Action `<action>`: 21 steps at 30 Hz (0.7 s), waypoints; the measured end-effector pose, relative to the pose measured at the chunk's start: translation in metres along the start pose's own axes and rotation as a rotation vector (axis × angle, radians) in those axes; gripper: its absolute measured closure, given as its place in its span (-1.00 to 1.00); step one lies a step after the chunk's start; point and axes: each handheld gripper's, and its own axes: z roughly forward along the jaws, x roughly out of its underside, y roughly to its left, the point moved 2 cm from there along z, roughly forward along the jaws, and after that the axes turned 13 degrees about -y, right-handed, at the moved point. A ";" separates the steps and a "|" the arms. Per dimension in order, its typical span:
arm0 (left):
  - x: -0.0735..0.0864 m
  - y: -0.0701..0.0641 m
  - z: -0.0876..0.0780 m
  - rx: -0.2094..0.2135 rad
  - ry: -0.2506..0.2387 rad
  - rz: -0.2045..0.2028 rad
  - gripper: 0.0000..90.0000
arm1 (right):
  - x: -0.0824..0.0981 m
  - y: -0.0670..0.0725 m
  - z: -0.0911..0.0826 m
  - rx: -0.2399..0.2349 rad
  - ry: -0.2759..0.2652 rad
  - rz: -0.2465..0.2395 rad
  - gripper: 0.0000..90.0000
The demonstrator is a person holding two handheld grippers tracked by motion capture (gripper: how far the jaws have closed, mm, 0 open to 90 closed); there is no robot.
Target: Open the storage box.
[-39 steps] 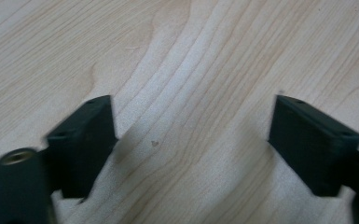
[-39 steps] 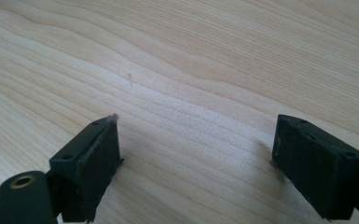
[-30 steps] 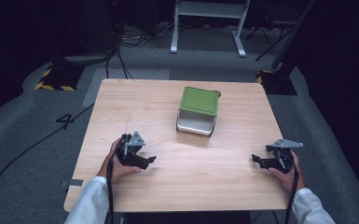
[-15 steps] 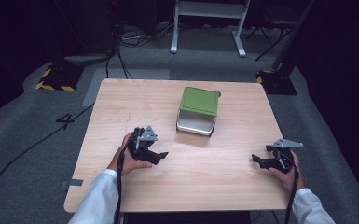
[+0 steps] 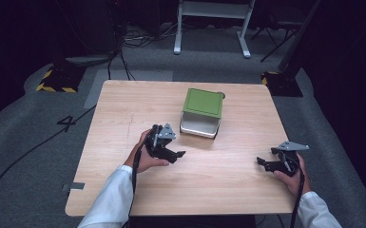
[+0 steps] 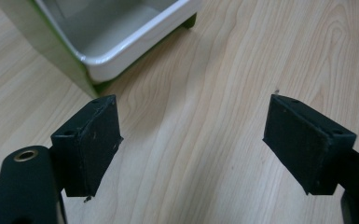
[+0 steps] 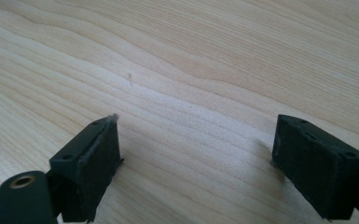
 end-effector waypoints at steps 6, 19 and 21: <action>-0.011 -0.001 0.017 0.007 -0.018 0.027 -0.58 | 0.000 0.000 0.000 0.000 0.000 0.000 -0.66; -0.028 0.004 0.045 0.024 -0.016 0.041 -0.59 | 0.000 0.000 0.000 0.000 0.000 0.000 -0.66; -0.031 0.006 0.051 0.024 -0.005 0.042 -0.59 | 0.000 0.000 0.000 0.000 0.000 0.000 -0.66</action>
